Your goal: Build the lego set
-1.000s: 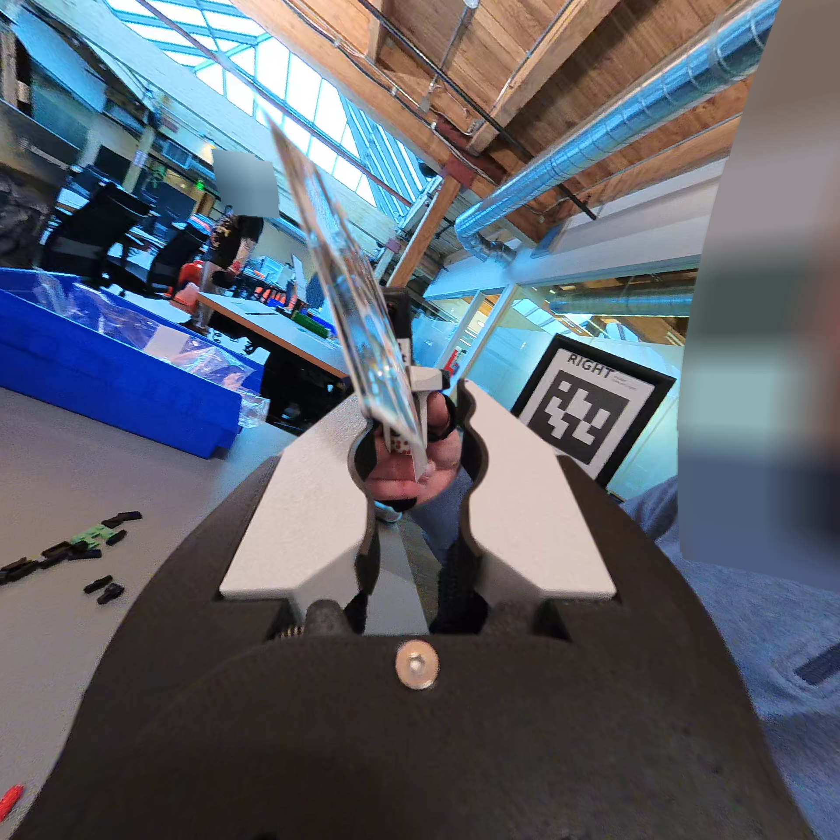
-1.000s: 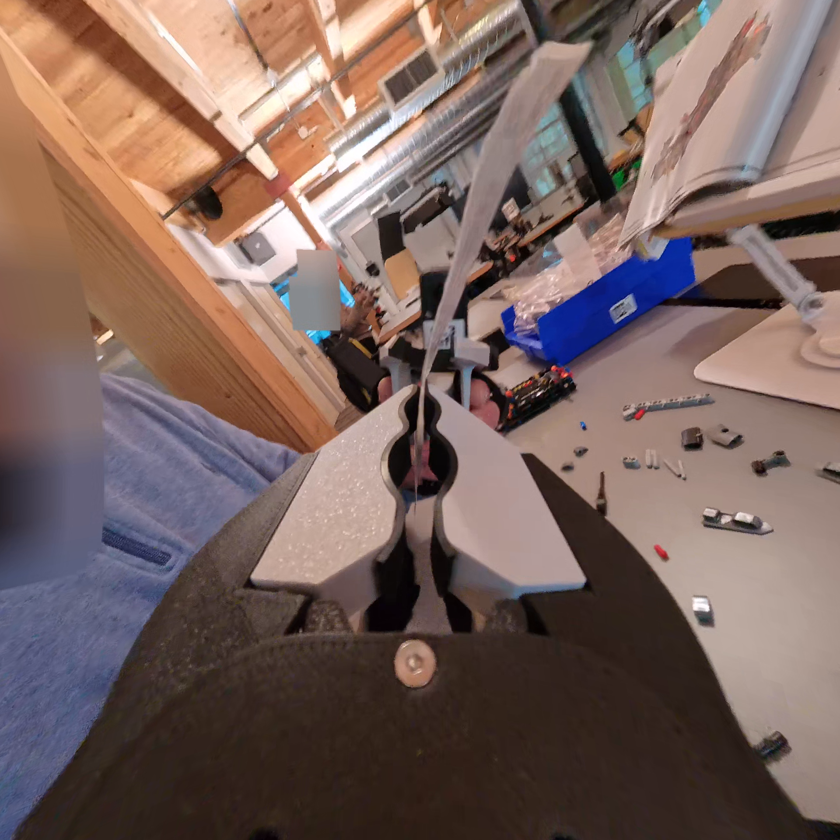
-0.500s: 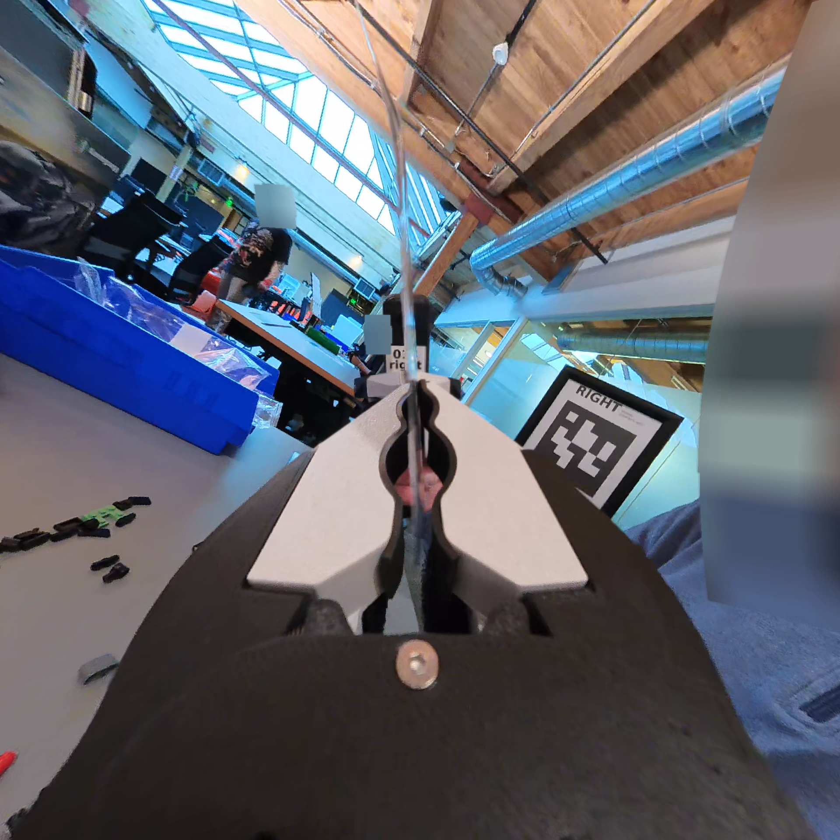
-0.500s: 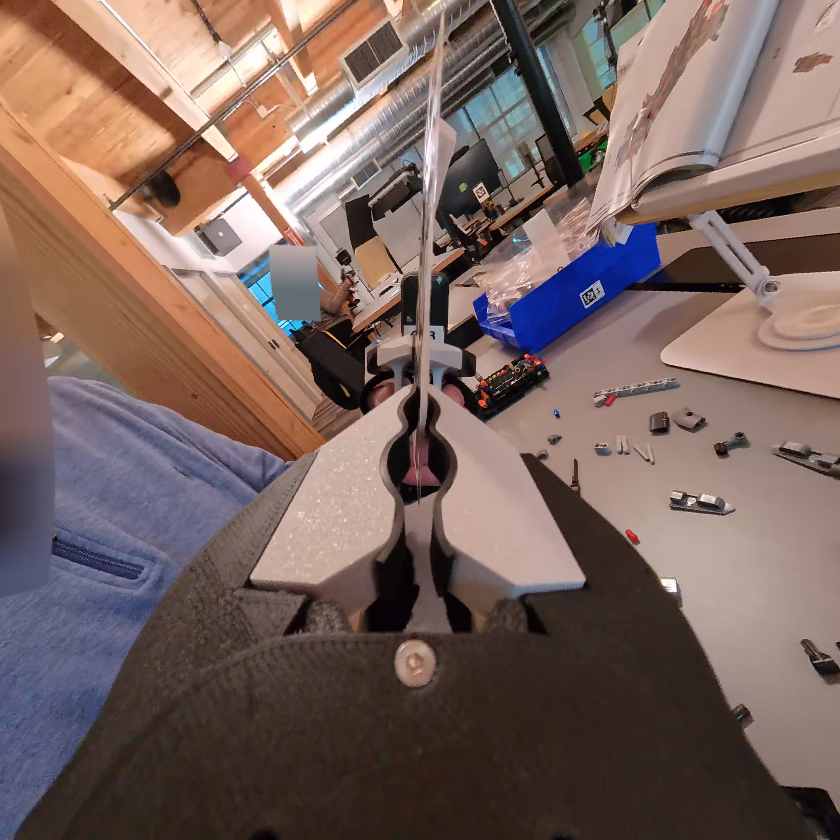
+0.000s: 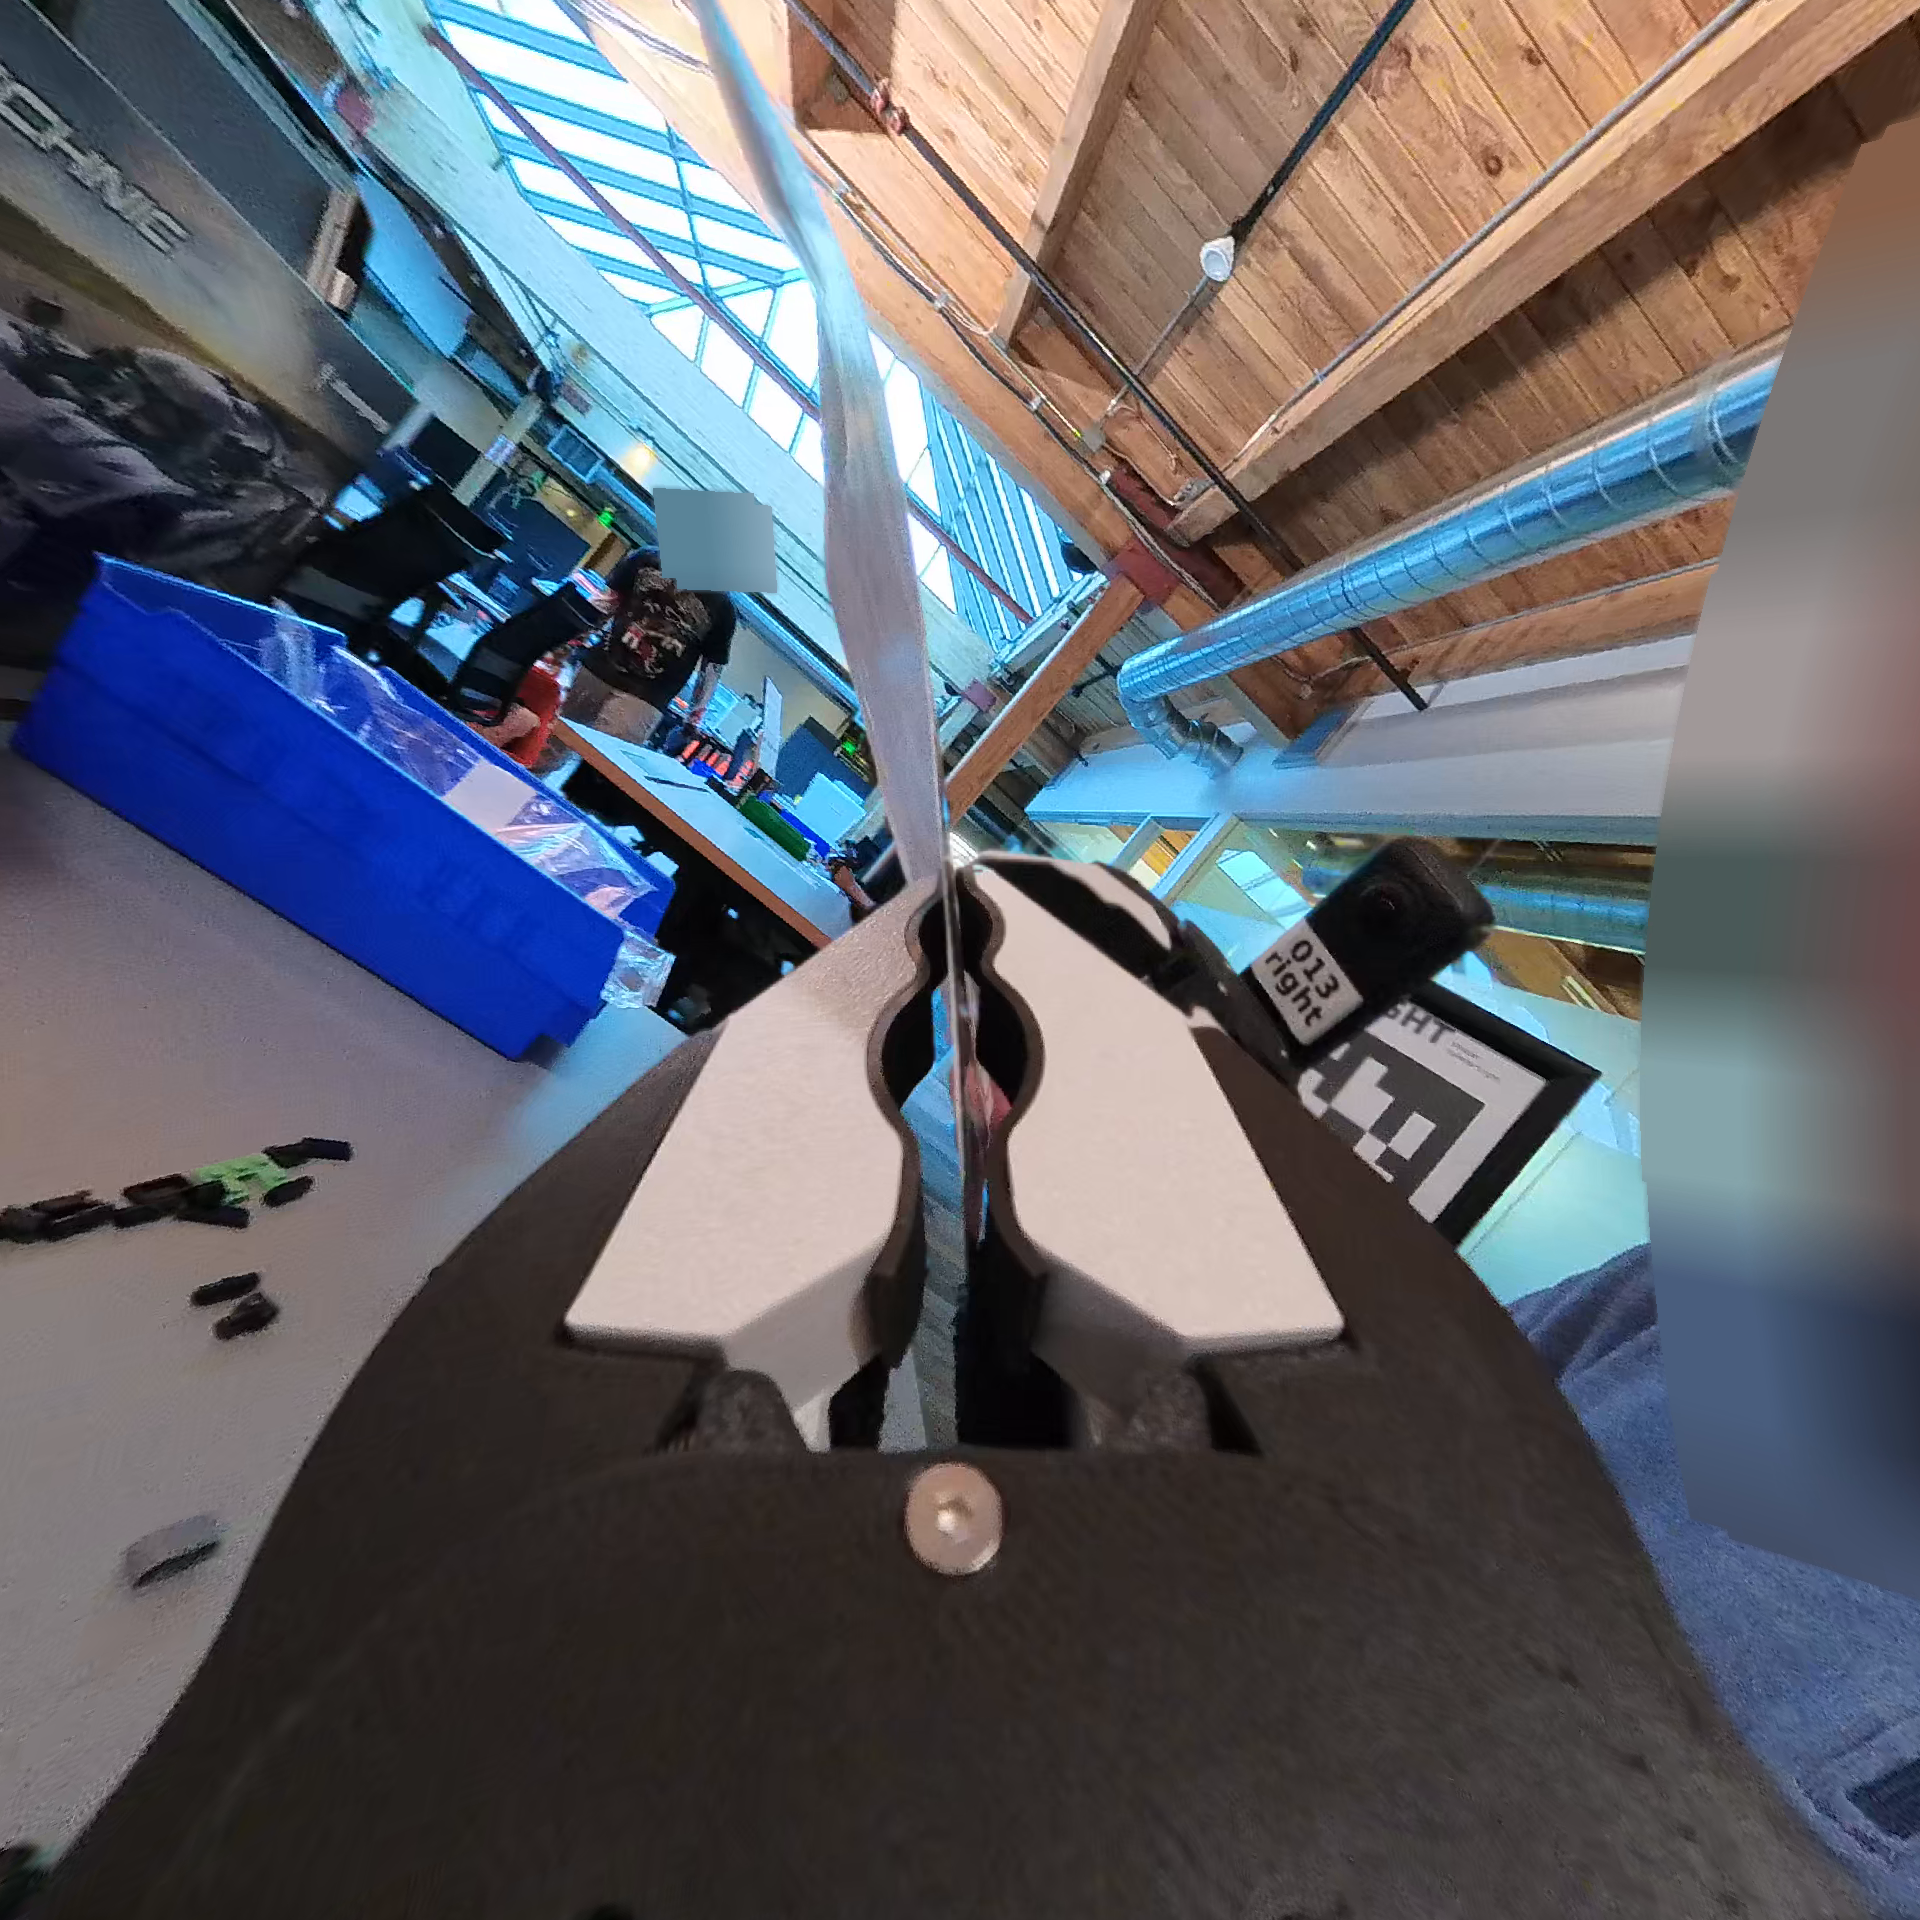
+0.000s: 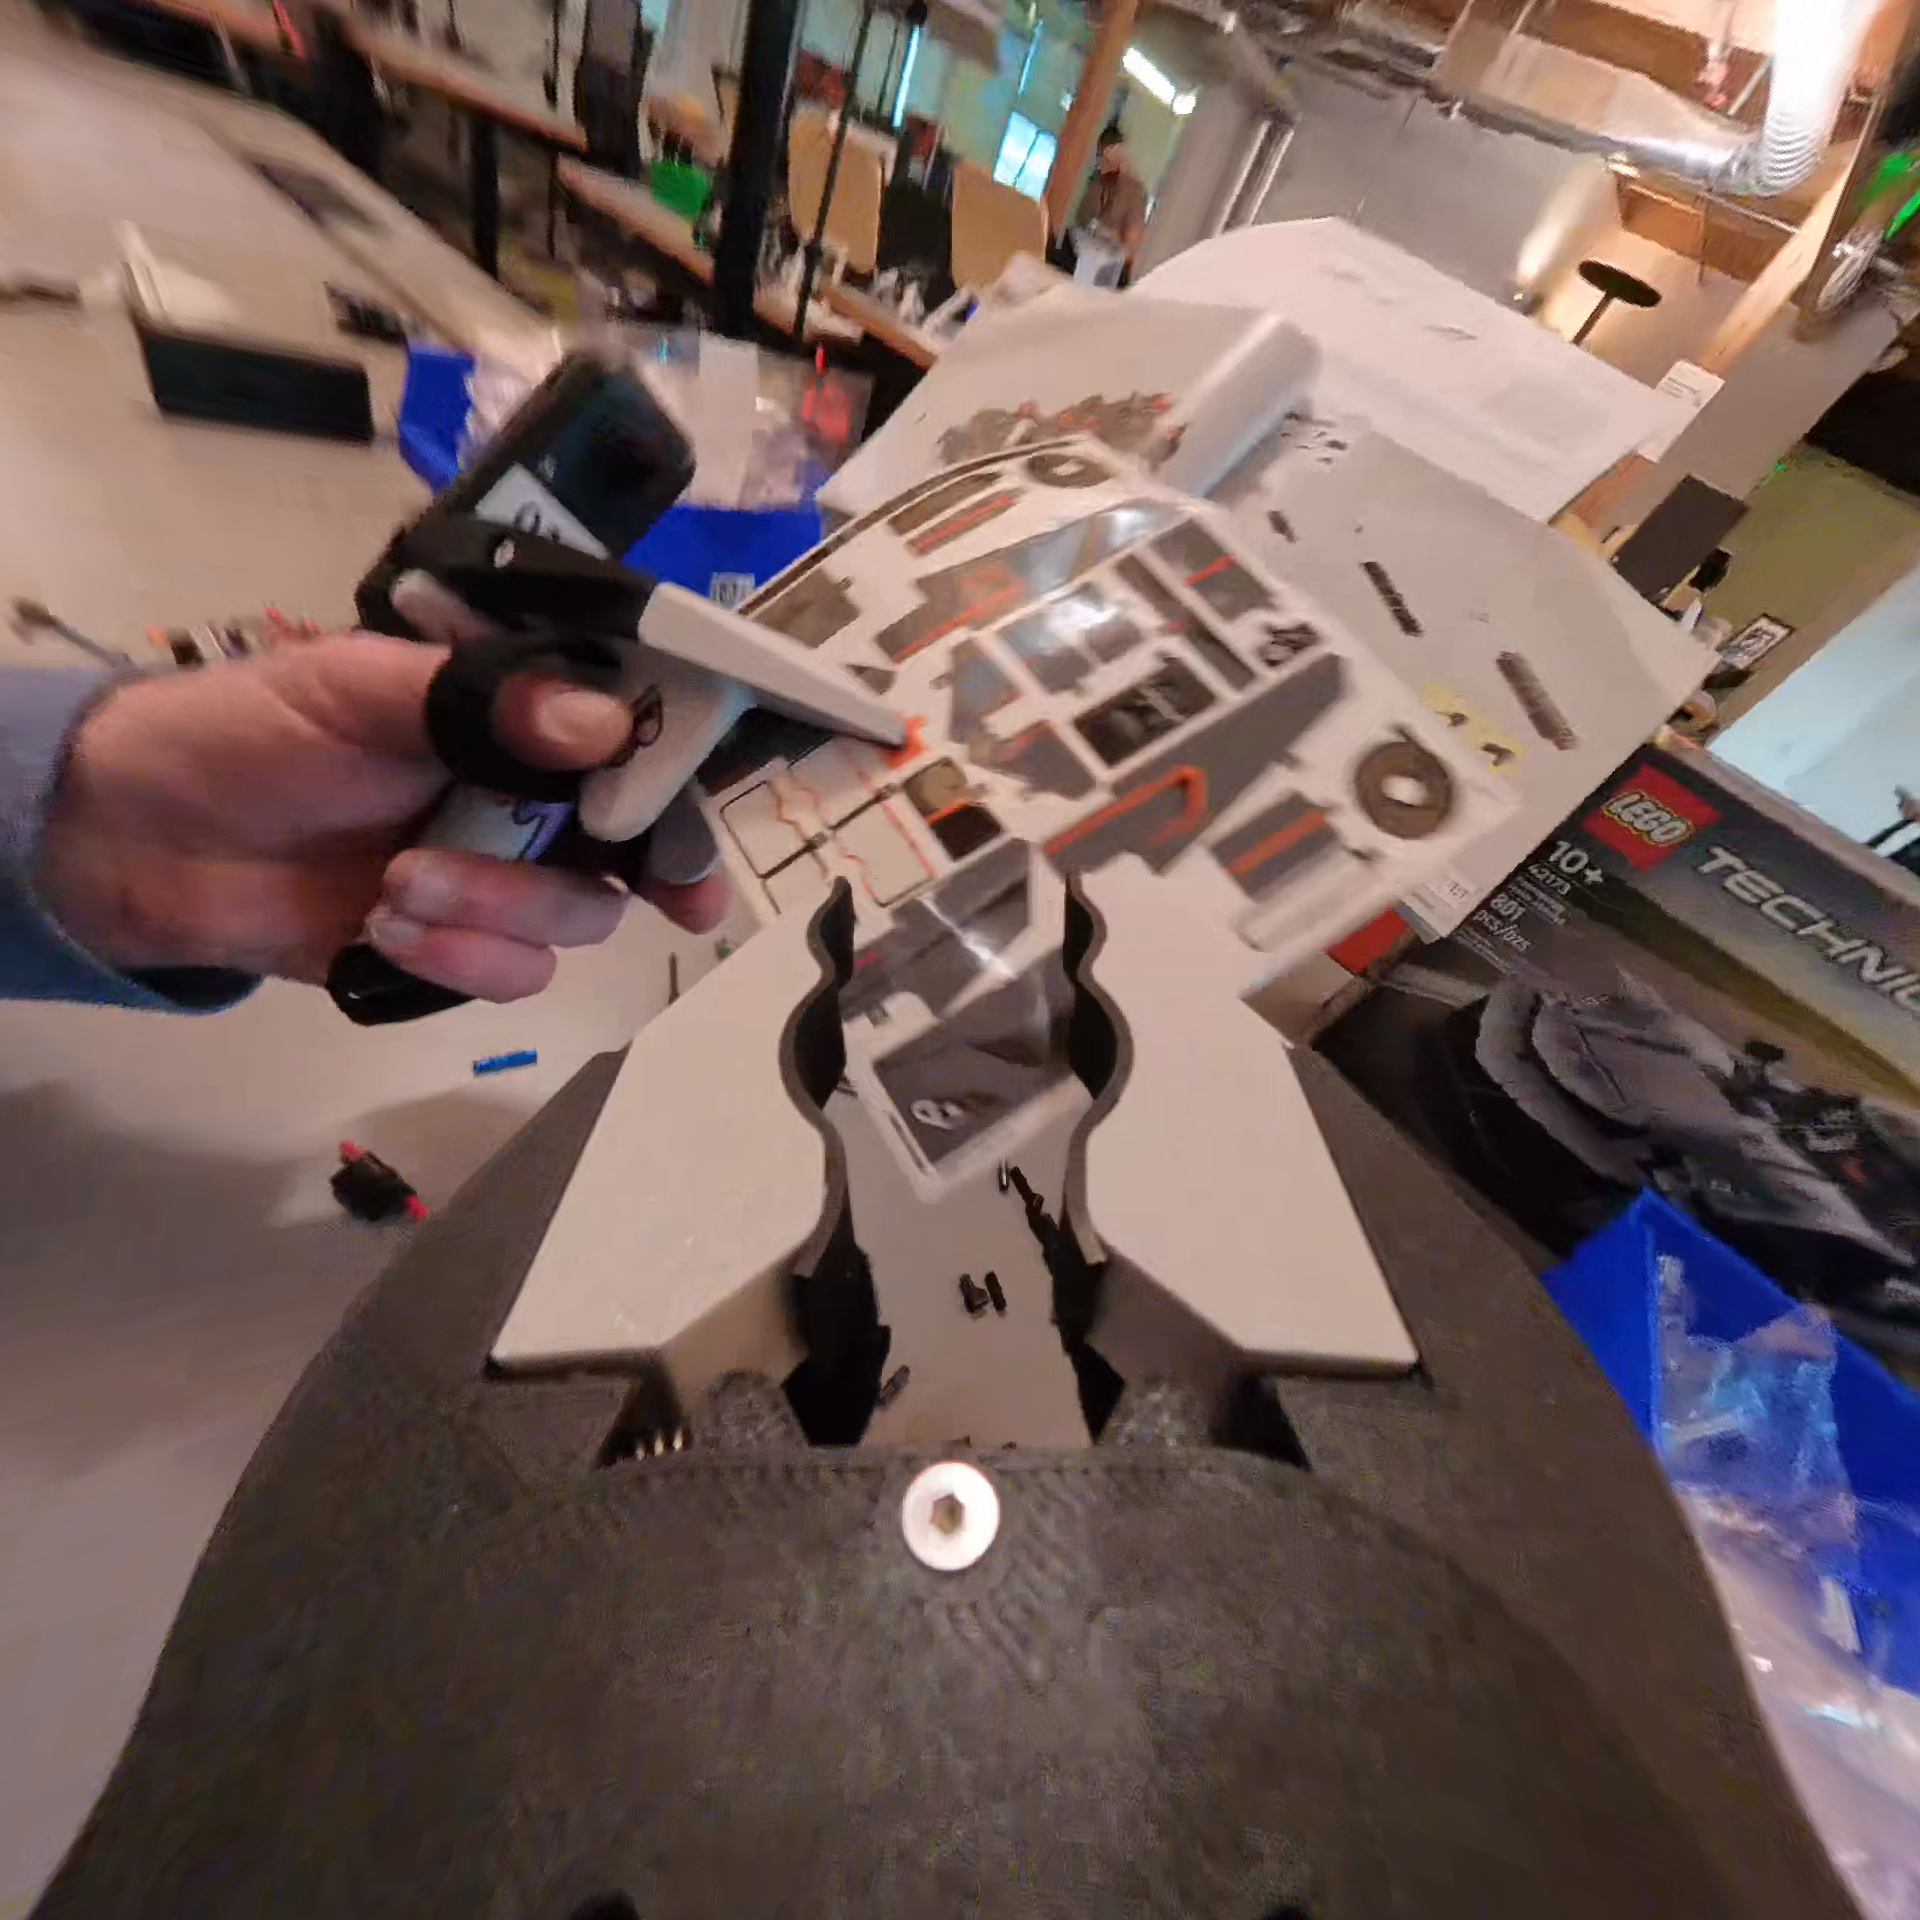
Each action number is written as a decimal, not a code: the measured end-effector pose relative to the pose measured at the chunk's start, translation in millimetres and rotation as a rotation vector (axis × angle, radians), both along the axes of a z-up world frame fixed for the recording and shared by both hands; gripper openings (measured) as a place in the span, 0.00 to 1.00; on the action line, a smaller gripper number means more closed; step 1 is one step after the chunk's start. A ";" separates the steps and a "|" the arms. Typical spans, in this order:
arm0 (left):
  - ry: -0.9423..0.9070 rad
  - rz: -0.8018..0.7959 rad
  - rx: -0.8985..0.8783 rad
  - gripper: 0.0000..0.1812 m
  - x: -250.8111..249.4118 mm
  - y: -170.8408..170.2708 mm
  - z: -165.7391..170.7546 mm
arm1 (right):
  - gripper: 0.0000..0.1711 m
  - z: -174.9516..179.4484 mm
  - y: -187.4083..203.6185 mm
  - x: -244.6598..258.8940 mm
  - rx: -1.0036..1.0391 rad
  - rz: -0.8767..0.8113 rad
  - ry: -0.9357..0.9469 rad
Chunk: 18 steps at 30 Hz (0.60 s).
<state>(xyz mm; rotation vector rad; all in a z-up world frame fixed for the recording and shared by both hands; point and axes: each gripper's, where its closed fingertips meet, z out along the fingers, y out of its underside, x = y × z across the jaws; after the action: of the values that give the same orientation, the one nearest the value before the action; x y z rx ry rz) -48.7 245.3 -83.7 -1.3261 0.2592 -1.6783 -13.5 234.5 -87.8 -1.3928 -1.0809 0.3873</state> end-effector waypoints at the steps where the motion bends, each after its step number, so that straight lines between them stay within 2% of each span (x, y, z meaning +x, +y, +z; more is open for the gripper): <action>1: 0.003 -0.008 0.001 0.00 4.4 -1.4 1.2 | 0.23 -5.5 0.9 -6.2 0.018 -0.006 -0.027; 7: -0.038 -0.058 -0.007 0.00 13.0 -7.7 6.4 | 0.16 -6.0 1.4 -18.7 -0.038 0.059 0.086; 12: -0.095 -0.112 -0.026 0.00 14.5 -8.6 6.6 | 0.11 -0.3 -1.4 -17.0 -0.165 0.164 0.215; 18: -0.209 -0.208 -0.040 0.00 19.1 -12.8 8.9 | 0.11 0.8 -0.3 -18.0 -0.254 0.233 0.308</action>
<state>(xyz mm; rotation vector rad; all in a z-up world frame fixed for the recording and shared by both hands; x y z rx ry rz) -29.6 232.5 -74.9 -1.1724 0.2479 -1.9903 -31.5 234.2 -87.0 -1.3740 -0.9623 0.9052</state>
